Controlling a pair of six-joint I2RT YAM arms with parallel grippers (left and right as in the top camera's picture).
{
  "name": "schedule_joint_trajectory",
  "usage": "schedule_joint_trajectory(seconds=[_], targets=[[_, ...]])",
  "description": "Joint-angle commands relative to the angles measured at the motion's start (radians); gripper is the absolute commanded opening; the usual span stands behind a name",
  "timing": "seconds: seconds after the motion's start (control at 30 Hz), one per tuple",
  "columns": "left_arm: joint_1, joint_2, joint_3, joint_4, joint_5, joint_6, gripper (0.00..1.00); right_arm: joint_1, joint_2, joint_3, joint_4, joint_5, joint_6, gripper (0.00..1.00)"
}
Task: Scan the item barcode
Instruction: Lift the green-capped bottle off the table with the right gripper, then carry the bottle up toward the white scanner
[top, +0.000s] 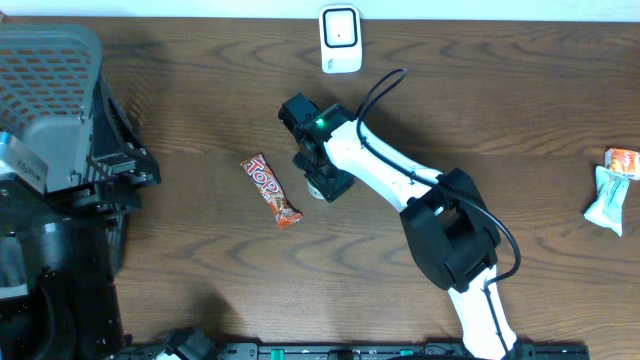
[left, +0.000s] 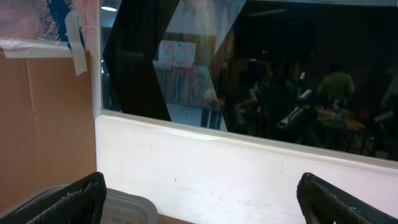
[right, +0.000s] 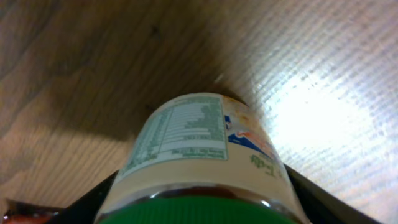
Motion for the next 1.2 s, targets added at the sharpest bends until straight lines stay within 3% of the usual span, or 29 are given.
schedule_joint_trajectory(seconds=[0.0, 0.13, 0.3, 0.63, 1.17], targets=[[0.003, -0.003, -0.003, 0.001, -0.006, 0.013, 0.98, -0.003, -0.007, -0.008, -0.008, -0.021, -0.070, 0.59], [0.003, -0.003, -0.003, 0.002, -0.006, 0.013, 0.98, -0.017, -0.008, -0.007, -0.022, -0.092, -0.230, 0.56], [0.003, -0.003, -0.003, 0.002, -0.006, 0.013, 0.98, -0.062, -0.008, -0.007, -0.060, -0.340, -0.481, 0.52], [0.003, -0.003, -0.003, 0.002, -0.006, 0.013, 0.98, -0.245, -0.008, -0.007, -0.269, -0.701, -0.738, 0.57], [0.003, -0.003, -0.003, 0.001, -0.006, 0.013, 0.98, -0.441, -0.008, -0.007, -0.535, -0.761, -0.997, 0.57]])
